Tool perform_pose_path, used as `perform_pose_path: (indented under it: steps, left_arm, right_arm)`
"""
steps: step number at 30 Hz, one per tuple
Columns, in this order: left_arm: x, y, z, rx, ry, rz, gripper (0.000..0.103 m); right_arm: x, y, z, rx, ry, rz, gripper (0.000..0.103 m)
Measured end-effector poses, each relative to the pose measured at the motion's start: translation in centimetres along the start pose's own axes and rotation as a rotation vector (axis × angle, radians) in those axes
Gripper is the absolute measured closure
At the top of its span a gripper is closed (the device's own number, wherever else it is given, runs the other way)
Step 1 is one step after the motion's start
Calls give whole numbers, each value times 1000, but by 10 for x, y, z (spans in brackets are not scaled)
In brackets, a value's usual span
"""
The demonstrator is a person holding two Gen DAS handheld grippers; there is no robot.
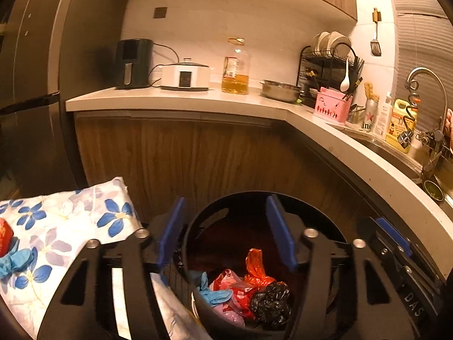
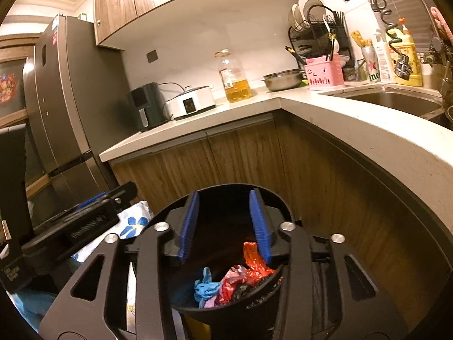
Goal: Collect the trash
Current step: 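Move both tools back over the table toward the red cups and blue glove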
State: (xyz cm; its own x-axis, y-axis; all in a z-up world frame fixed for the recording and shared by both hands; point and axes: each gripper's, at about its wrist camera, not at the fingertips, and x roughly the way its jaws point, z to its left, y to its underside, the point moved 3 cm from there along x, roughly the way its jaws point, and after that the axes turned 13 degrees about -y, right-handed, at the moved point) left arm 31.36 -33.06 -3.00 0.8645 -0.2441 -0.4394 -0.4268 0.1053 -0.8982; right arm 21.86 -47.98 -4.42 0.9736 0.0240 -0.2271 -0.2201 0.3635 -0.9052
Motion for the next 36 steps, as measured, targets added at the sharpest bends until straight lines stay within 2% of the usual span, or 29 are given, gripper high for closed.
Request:
perform_pose_path:
  steps: [3,5,8,12,18,23,25,36]
  left_arm:
    - [-11,6,12,-6,-33,-11,24]
    - [-19,12,22,-4,-64,-12,18]
    - [-32,21,40,-12,-113,-19,15]
    - [-53,34,64,-38,-192,-22,8]
    - [-89,51,110,-91,-355,-55,6]
    - [-115,69,159,-134,-447,-51,6]
    - [-128,78,183,-149,-506,-58,6]
    - [-163,106,279,-228,-652,-16,6]
  right_arm:
    - [-8,3,4,-14,21,-5,41]
    - [-14,6,7,-24,31,-8,35]
    - [-24,10,13,-27,31,-14,26]
    - [-34,16,26,-17,6,-16,21]
    - [-40,30,61,-41,-50,0,20]
    - [-37,47,98,-76,-101,25,20]
    - [-34,55,114,-77,-135,42,20]
    - [-12,101,211,-123,-265,119,20]
